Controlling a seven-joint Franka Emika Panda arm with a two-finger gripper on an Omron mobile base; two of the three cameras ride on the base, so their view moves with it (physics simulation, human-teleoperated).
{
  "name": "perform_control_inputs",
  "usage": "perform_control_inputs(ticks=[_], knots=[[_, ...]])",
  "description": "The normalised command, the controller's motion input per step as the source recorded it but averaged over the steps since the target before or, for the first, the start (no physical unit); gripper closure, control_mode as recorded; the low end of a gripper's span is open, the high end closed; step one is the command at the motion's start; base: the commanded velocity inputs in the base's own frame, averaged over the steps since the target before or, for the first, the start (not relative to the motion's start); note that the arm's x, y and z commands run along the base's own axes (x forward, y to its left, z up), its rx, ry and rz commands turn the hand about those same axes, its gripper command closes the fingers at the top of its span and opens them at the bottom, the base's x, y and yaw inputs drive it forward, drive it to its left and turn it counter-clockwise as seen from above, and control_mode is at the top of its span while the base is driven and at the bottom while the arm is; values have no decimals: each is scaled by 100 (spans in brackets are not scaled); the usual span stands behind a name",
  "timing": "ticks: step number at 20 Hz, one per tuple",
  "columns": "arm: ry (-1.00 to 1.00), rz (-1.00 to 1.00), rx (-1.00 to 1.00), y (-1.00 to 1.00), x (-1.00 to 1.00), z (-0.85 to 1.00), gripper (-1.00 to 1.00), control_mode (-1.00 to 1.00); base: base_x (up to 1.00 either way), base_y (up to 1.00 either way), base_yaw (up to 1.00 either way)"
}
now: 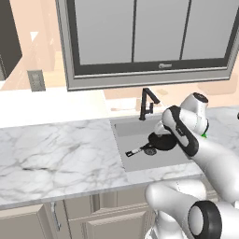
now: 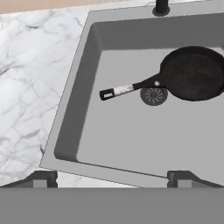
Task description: Pick the pan and sponge and place them into the sink. Then turn on the water.
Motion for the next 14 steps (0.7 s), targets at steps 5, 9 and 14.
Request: perform_control_inputs(ticks=[5, 9, 14], knots=[[-3, 2, -12, -65, 0, 14, -100, -100, 0, 0, 0], [-3, 4, 0, -53, -1, 1, -100, -100, 0, 0, 0], [-1, 4, 0, -56, 0, 0, -100, -100, 0, 0, 0]])
